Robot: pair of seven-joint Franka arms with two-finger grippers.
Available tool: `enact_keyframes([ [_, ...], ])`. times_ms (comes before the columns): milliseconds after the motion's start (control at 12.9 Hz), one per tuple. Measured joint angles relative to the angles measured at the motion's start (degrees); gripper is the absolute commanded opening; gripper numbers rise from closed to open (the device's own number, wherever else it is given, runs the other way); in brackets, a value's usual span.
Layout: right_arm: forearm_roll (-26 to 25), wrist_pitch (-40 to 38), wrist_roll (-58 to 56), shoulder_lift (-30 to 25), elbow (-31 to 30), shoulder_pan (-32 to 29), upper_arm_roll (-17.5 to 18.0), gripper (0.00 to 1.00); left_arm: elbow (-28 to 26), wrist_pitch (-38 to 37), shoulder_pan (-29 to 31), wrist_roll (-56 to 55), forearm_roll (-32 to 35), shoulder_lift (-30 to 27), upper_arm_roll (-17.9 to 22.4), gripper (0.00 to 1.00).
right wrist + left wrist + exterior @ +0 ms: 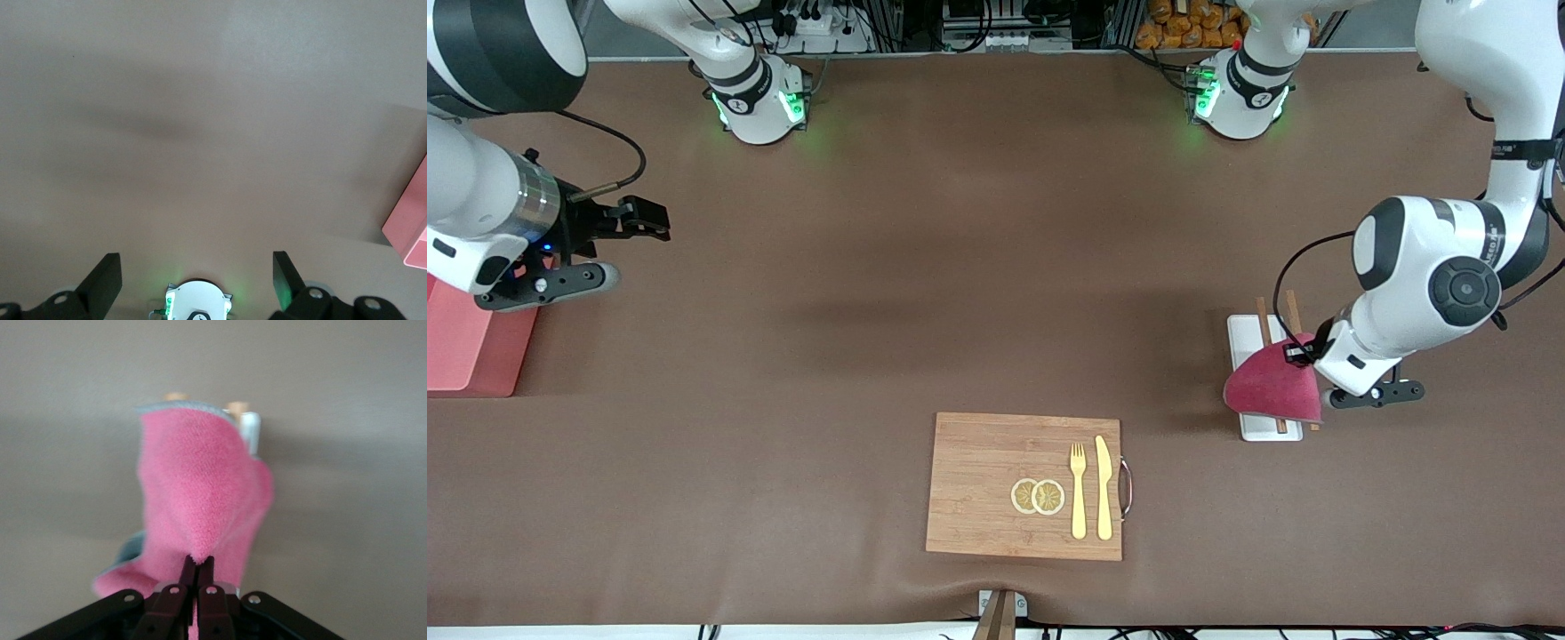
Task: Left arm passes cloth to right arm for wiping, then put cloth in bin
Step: 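Lift the pink cloth with the left gripper toward the table middle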
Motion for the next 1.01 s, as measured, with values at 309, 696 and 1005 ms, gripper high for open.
enact_keyframes([
  [309,0.63,0.28,0.00,0.71,0.00,0.38,0.01,1.00,4.21,-5.07,-0.31,-10.81,-0.08,-3.59,-9.23,0.00],
  [696,3.52,5.62,0.19,7.72,-0.15,0.43,-0.57,1.00,10.06,-5.63,-4.66,-28.08,-0.08,-2.87,-20.15,0.00],
  [1005,3.91,12.72,1.15,15.64,-0.31,-0.89,-1.32,1.00,12.95,2.25,-12.07,-41.40,-1.54,-0.29,-20.64,0.00],
])
